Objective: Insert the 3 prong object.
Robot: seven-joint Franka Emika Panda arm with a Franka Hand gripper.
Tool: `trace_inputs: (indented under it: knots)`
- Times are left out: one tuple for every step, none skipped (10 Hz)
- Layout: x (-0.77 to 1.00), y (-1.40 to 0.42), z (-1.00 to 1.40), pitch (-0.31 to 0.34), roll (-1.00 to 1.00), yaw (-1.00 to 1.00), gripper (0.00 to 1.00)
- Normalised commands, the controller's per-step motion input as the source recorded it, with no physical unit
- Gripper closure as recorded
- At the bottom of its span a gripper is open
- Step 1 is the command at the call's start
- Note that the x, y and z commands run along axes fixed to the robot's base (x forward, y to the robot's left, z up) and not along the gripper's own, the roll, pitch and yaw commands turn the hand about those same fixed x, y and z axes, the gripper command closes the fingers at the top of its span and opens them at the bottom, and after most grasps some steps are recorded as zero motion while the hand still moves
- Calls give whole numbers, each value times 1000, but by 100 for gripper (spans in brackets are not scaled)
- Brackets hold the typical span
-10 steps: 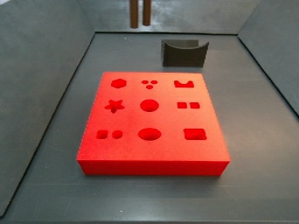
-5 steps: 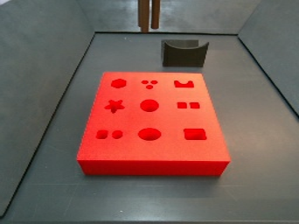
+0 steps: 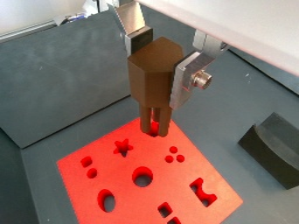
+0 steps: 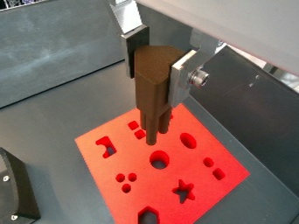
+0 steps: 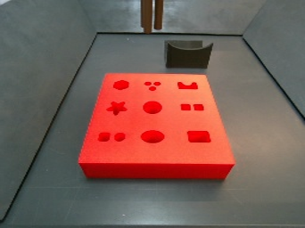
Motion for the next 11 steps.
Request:
trace_inputs:
  knots:
    - [0, 0, 0, 0, 31, 0, 100]
    - [0, 0, 0, 0, 24, 0, 100]
    - [0, 0, 0, 0, 23, 0, 100]
    - [0, 0, -31, 0, 0, 0, 100]
    - [143, 23, -191, 0, 0, 37, 100]
    - [589, 346, -214, 74, 83, 254, 100]
    - [680, 306, -97, 39, 257, 269, 100]
    - [726, 197, -51, 20, 399, 209, 100]
    - [631, 209, -246, 13, 330, 223, 100]
    - [669, 117, -263, 27, 333, 257, 100]
    - [554, 140, -277, 7, 299, 394, 100]
